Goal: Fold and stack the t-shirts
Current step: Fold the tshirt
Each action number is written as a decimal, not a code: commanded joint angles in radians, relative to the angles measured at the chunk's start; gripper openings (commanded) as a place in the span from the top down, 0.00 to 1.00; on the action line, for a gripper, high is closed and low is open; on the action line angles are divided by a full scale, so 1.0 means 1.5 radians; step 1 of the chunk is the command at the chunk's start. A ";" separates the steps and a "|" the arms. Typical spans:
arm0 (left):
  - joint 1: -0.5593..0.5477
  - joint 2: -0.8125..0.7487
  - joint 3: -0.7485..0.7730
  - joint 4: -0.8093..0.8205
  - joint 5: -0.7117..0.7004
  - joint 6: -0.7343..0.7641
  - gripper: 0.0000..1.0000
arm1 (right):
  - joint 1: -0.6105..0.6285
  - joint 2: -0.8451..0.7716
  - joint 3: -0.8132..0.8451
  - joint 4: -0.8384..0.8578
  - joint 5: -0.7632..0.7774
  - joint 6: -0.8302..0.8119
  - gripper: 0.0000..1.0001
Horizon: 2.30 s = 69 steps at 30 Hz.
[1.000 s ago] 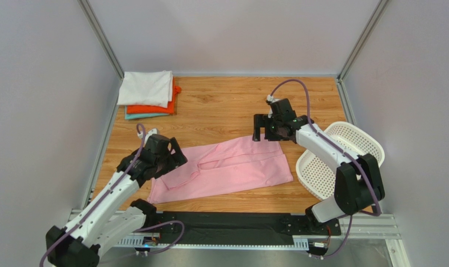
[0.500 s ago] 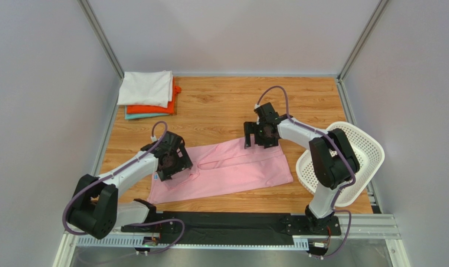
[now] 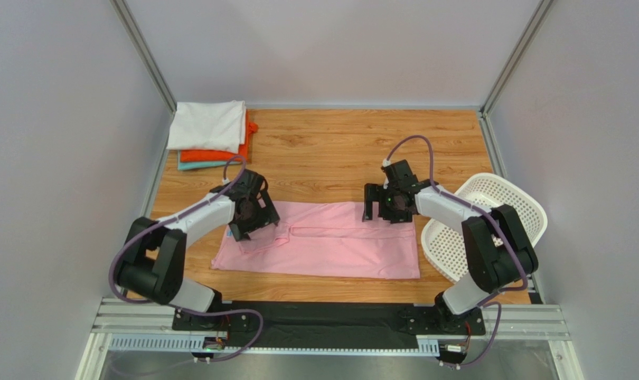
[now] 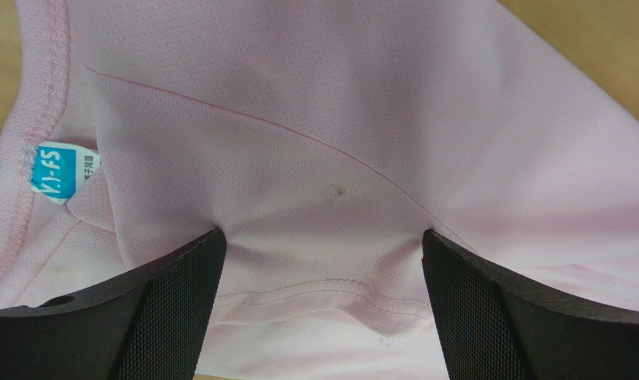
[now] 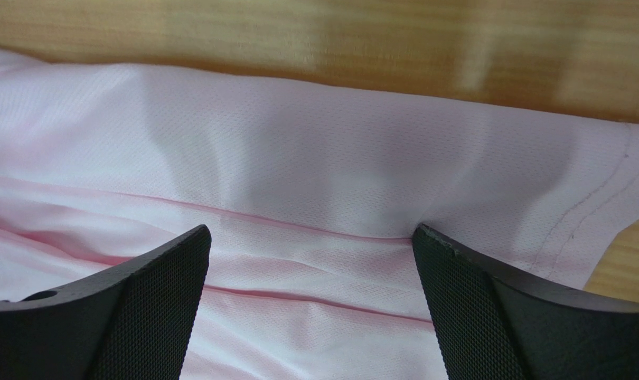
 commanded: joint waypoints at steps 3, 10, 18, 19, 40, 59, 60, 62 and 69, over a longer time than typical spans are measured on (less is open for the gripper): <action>0.005 0.151 0.140 0.041 0.018 0.036 0.00 | 0.028 -0.088 -0.073 -0.034 -0.009 0.031 0.00; -0.009 0.410 0.442 -0.010 0.083 0.079 0.00 | 0.158 -0.231 -0.202 -0.070 -0.029 0.092 0.00; -0.030 0.649 0.812 -0.122 0.155 0.106 0.00 | 0.426 -0.214 -0.204 -0.025 -0.112 0.169 0.00; -0.032 0.666 0.832 -0.122 0.175 0.102 0.00 | 0.462 -0.191 -0.190 -0.017 -0.115 0.165 0.00; -0.040 0.814 1.083 0.019 0.313 0.017 0.00 | 0.542 -0.211 0.042 -0.056 0.166 0.093 0.00; -0.049 0.267 0.716 -0.050 0.208 0.213 0.00 | 0.449 -0.333 0.033 -0.165 0.375 0.242 0.00; -0.051 0.242 0.683 -0.048 0.191 0.213 0.00 | 0.441 -0.341 0.026 -0.166 0.374 0.244 0.00; -0.055 0.164 0.575 -0.030 0.173 0.213 0.00 | 0.433 -0.353 0.008 -0.165 0.364 0.247 0.00; -0.072 -0.092 0.232 0.032 0.121 0.165 0.00 | 0.418 -0.378 -0.042 -0.165 0.347 0.249 0.00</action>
